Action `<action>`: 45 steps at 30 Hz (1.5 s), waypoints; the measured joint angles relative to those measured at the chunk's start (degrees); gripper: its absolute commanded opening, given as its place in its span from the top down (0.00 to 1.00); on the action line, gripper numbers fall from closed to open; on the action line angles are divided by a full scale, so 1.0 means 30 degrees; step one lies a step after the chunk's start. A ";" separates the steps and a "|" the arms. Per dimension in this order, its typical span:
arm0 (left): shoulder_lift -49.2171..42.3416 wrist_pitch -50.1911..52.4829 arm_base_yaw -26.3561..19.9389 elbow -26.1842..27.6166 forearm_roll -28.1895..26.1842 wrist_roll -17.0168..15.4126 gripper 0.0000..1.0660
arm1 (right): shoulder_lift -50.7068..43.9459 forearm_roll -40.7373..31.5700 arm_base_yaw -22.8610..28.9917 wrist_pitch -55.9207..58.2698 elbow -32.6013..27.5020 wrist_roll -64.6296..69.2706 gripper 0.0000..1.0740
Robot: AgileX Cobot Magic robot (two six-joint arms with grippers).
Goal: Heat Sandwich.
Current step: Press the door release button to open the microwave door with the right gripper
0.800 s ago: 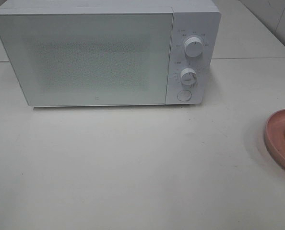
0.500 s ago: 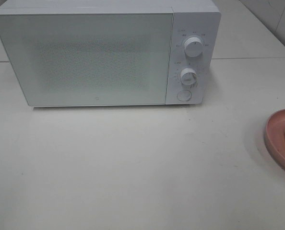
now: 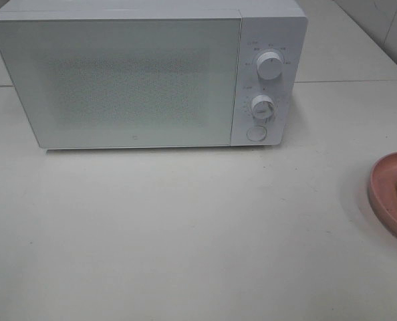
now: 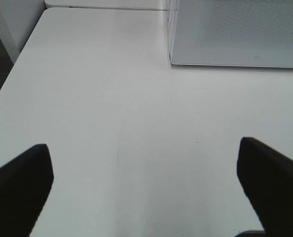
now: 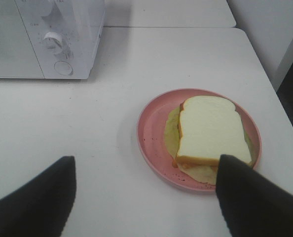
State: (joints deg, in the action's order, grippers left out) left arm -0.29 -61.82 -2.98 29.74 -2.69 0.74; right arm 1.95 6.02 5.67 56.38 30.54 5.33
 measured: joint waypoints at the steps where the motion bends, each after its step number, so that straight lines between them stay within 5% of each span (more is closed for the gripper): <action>1: 0.0000 0.0000 0.0000 0.0000 0.0000 0.0000 0.10 | 0.0000 0.0000 0.0000 0.0000 0.0000 0.0000 0.30; 45: 0.0000 0.0000 0.0000 0.0000 0.0000 0.0000 0.10 | 1.3083 -0.0019 0.0000 -1.1841 0.0210 0.0286 0.30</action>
State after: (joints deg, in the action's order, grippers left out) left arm -0.29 -61.82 -2.98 29.74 -2.69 0.74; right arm 41.20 5.96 5.67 20.86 31.17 6.19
